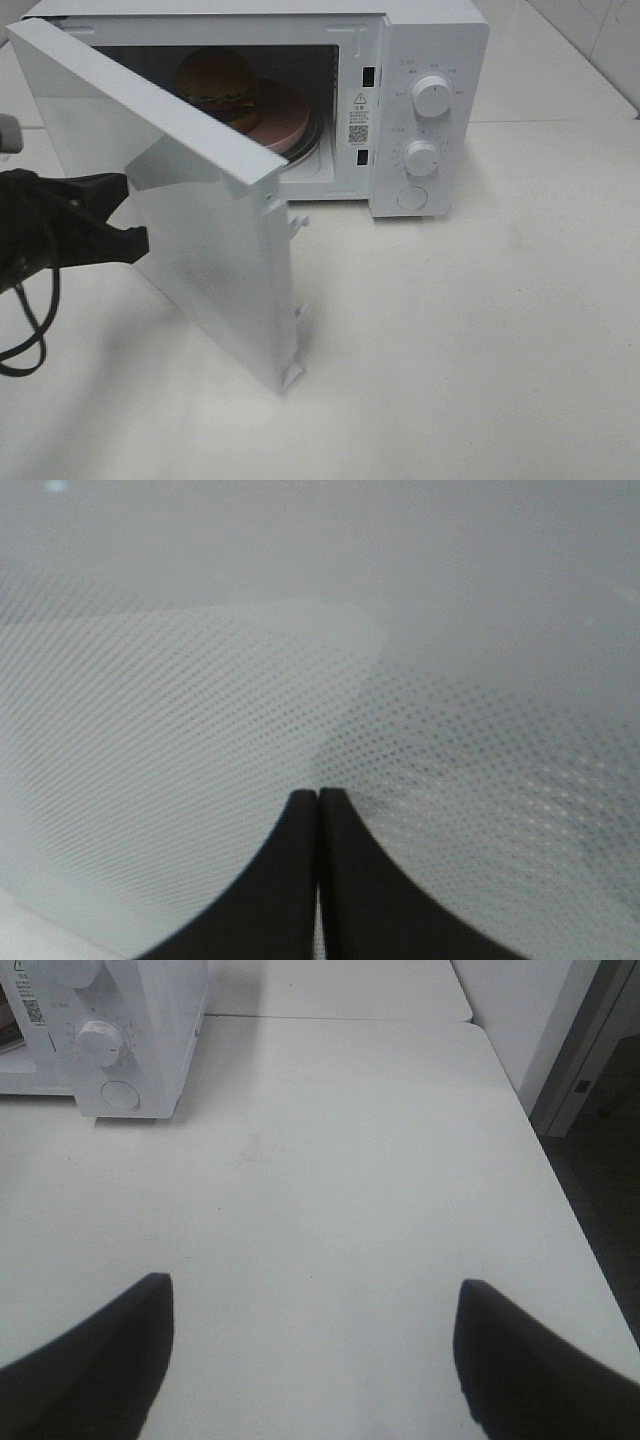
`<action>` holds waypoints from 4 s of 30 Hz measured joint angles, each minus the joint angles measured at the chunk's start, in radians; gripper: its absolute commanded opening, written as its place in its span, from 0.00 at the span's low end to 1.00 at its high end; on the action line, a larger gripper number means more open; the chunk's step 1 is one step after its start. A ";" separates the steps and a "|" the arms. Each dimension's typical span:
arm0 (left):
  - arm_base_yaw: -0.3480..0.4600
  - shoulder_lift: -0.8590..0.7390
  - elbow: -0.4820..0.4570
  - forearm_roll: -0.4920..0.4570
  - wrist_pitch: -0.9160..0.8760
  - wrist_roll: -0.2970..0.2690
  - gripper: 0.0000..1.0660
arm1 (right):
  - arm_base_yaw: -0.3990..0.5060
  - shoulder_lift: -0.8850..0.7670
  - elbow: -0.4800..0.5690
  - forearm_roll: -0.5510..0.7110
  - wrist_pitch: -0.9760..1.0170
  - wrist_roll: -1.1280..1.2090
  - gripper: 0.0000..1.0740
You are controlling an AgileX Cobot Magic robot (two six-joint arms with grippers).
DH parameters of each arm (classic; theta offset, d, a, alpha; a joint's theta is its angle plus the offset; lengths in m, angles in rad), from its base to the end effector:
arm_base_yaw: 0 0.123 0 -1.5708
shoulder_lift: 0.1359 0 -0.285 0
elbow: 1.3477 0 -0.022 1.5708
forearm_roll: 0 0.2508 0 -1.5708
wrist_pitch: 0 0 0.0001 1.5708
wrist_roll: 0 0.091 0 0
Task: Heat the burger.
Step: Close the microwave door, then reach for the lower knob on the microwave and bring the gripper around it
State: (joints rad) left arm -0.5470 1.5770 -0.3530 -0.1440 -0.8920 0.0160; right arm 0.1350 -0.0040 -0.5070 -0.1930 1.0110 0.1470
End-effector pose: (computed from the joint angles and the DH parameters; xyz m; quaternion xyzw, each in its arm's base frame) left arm 0.2217 -0.1231 0.1644 0.1511 0.7746 -0.1453 0.5967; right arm -0.0031 -0.0154 0.2845 0.0068 0.8331 -0.0188 0.5528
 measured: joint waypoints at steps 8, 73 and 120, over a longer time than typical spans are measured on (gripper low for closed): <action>-0.141 0.101 -0.179 -0.192 0.052 0.124 0.00 | 0.000 0.000 0.000 0.000 0.000 0.000 0.70; -0.373 0.390 -0.914 -0.676 0.789 0.672 0.94 | 0.000 0.000 0.000 0.001 0.000 0.000 0.70; 0.274 -0.072 -0.917 -0.052 2.043 0.029 0.94 | 0.000 0.000 0.000 0.001 0.000 0.000 0.70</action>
State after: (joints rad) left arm -0.2730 1.5050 -1.2700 -0.1960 1.1510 0.0450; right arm 0.1350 -0.0040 -0.5070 -0.1920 1.0110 0.1470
